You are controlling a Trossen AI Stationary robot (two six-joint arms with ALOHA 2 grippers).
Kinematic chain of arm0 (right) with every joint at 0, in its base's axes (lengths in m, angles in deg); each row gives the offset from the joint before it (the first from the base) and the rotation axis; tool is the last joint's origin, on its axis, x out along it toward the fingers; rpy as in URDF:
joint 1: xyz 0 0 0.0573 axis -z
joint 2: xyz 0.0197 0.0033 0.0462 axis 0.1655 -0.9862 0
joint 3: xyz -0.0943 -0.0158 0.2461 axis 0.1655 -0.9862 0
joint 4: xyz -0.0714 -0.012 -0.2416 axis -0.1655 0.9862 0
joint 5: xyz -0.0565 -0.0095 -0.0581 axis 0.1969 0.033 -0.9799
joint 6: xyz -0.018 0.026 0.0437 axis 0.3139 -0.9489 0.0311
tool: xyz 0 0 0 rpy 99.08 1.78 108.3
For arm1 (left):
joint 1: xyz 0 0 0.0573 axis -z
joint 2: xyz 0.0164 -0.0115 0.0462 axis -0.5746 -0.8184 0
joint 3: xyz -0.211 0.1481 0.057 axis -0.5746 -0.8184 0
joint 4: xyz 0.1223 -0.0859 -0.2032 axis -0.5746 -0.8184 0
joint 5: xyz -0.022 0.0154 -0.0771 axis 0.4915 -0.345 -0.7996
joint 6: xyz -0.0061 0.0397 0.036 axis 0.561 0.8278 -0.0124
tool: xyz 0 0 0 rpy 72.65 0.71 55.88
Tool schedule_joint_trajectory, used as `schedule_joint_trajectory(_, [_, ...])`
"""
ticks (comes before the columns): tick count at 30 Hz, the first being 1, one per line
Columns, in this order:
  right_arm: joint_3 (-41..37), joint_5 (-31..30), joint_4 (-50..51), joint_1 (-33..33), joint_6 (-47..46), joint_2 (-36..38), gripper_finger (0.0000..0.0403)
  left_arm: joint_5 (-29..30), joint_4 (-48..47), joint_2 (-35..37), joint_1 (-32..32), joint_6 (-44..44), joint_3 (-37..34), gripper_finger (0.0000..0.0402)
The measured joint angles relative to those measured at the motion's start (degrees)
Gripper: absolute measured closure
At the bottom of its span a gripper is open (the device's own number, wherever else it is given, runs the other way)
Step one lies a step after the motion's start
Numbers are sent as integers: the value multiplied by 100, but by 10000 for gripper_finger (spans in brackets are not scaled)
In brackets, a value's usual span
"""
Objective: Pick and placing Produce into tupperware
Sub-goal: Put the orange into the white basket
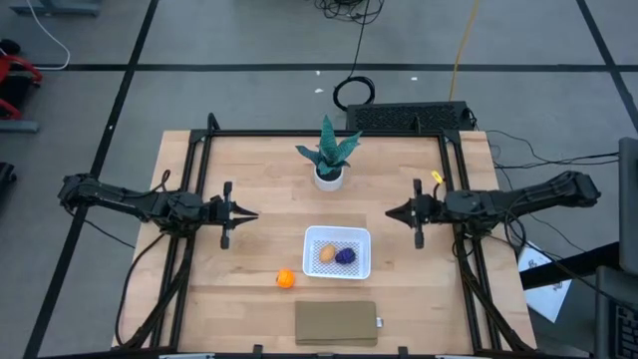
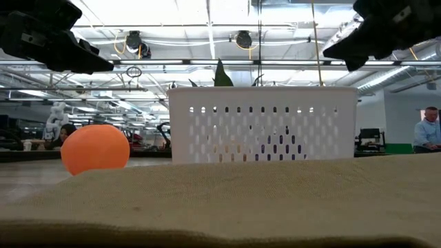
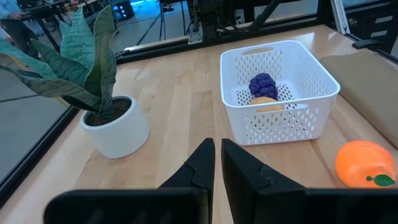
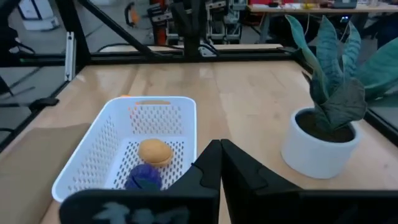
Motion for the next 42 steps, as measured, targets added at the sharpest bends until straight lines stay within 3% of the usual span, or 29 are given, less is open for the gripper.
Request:
schedule_joint_trajectory(5, [-491, 94, -633, 172, -37, 277, 403, 0, 3, 0, 2, 44, 0, 369])
schedule_joint_trajectory(20, [-871, 105, -659, 494, 221, 982, 403, 0, 11, 0, 0, 29, 0, 369])
schedule_joint_trajectory(30, [-871, 1254, -584, 490, 271, 1226, 403, 0, 7, -2, 0, 22, 0, 369])
schedule_joint_trajectory(42, [-1465, 1261, -1610, 490, 46, 1376, 403, 0, 4, 0, 2, -2, 0, 369])
